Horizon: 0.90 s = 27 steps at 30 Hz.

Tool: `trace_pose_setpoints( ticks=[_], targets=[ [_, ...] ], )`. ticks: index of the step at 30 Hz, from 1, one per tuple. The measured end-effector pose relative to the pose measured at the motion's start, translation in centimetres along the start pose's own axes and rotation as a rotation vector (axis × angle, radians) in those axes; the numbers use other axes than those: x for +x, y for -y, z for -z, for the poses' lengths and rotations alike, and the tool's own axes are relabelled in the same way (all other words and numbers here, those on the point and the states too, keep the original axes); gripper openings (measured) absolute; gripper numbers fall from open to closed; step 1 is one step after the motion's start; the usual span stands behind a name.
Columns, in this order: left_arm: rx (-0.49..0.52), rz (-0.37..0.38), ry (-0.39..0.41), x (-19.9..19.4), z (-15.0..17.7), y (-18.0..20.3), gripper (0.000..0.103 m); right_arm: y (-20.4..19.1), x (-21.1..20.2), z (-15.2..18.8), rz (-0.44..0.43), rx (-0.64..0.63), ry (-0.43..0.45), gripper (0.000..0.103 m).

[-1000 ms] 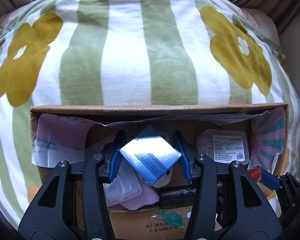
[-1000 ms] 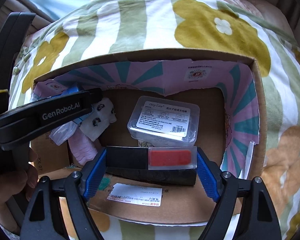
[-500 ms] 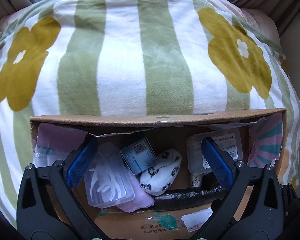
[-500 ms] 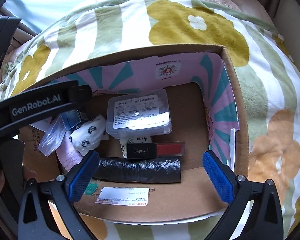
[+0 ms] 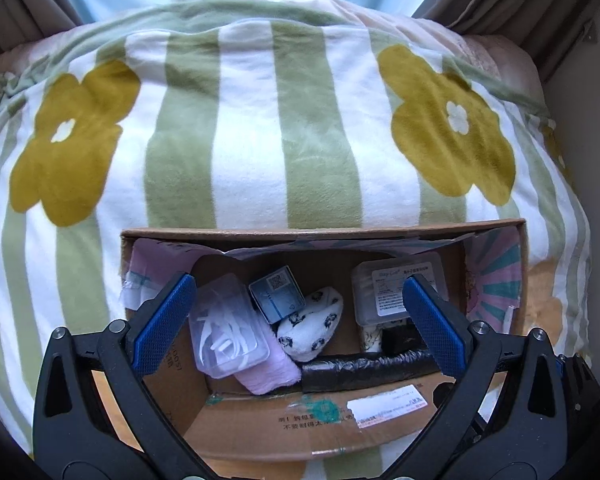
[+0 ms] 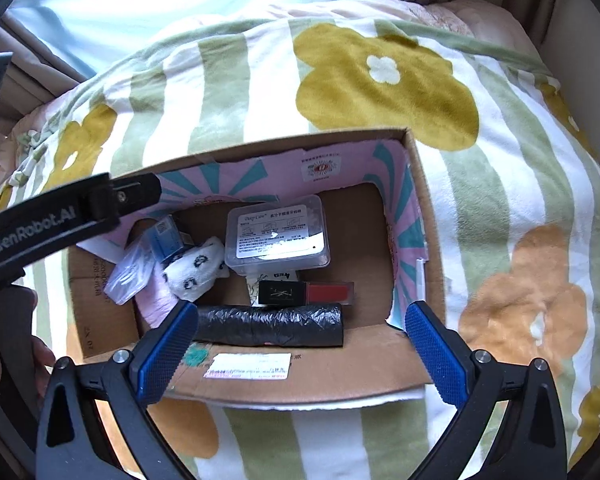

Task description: Organize objects

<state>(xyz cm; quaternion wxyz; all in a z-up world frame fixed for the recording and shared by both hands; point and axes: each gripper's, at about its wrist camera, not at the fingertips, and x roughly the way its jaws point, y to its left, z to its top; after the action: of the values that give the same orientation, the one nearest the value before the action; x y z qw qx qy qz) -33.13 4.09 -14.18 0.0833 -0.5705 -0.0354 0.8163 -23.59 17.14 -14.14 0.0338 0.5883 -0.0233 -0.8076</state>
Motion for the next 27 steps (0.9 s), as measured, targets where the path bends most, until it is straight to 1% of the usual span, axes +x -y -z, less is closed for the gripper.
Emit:
trace_pose_setpoints(
  ticks=[3, 6, 7, 11, 14, 18, 22, 27],
  targets=[
    [0.000, 0.001, 0.034, -3.2, 0.0, 0.2, 0.103, 0.3, -2.6, 0.2, 0.002, -0.016, 0.029, 0.103],
    [-0.002, -0.001, 0.065, -6.7, 0.6, 0.3, 0.103, 0.8, -5.0, 0.4, -0.030, -0.023, 0.051, 0.103],
    [-0.001, -0.005, 0.075, -7.9, 1.0, 0.3, 0.103, 0.9, -6.1, 0.7, -0.040, -0.028, 0.063, 0.103],
    [0.004, -0.016, 0.111, -12.1, 3.3, 0.4, 0.103, 1.4, -9.6, 1.8, -0.030, -0.053, 0.099, 0.103],
    [0.003, -0.023, 0.129, -14.8, 6.0, 0.2, 0.103, 2.0, -11.8, 3.1, -0.018, -0.075, 0.122, 0.103],
    [-0.019, -0.014, 0.133, -17.1, 10.1, 0.0, 0.103, 3.0, -13.8, 5.0, -0.020, -0.106, 0.135, 0.103],
    [-0.029, -0.011, 0.120, -18.5, 14.2, -0.1, 0.103, 4.2, -14.8, 7.2, -0.014, -0.108, 0.140, 0.103],
    [-0.037, -0.022, 0.117, -19.2, 18.1, 0.0, 0.103, 4.8, -15.0, 9.9, -0.017, -0.116, 0.134, 0.103]
  ],
)
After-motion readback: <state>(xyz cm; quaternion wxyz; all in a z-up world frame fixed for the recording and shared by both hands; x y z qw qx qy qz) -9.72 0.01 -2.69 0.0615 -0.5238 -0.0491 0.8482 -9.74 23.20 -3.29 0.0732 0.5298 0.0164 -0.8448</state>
